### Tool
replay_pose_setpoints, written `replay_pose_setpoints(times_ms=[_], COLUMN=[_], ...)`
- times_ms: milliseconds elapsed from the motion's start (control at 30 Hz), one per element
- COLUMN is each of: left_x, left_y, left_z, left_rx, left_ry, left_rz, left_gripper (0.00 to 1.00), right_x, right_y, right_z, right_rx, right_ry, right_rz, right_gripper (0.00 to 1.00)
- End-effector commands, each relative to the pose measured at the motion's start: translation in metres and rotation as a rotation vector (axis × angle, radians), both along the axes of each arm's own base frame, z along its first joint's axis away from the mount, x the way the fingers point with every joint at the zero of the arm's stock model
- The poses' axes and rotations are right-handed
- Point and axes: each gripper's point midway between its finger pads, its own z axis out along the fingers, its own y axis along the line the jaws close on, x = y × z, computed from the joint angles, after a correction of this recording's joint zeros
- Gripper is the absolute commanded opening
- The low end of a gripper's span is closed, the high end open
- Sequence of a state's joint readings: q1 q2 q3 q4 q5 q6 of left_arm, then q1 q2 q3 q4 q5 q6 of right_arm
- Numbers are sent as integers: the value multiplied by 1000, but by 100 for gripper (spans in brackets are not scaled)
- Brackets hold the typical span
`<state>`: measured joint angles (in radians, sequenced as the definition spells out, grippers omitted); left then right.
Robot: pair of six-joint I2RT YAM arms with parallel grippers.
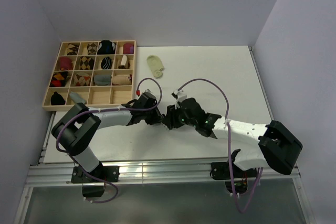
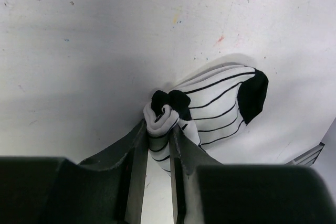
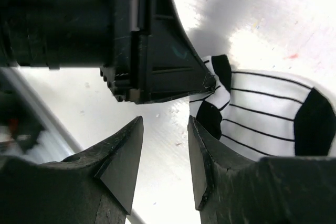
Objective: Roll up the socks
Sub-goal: Roll the sock at the center of the board.
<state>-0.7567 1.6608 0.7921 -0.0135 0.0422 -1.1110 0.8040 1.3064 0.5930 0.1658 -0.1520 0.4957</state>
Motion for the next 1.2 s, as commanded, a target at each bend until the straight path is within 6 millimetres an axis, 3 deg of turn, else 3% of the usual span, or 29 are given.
replay_pose_setpoints(times_ms=[0, 133, 367, 733, 967, 1167], left_x=[-8, -7, -7, -6, -6, -3], left_y=[7, 5, 3, 0, -1, -1], left_z=[-11, -9, -8, -3, 2, 4], left_rx=[71, 62, 51, 35, 26, 23], left_ry=[24, 20, 22, 13, 10, 4], left_rz=[-23, -25, -26, -30, -26, -19], left_gripper=[26, 26, 26, 26, 26, 27], right_x=[12, 3, 1, 2, -1, -8], right_y=[-14, 0, 11, 0, -23, -28], right_z=[-2, -1, -22, -62, -94, -104], right_rx=[-170, -203, -259, -421, -550, -559], right_ry=[-185, -244, -223, -158, -102, -69], right_rz=[-78, -35, -4, 1, -43, -34], right_gripper=[47, 47, 47, 49, 50, 38])
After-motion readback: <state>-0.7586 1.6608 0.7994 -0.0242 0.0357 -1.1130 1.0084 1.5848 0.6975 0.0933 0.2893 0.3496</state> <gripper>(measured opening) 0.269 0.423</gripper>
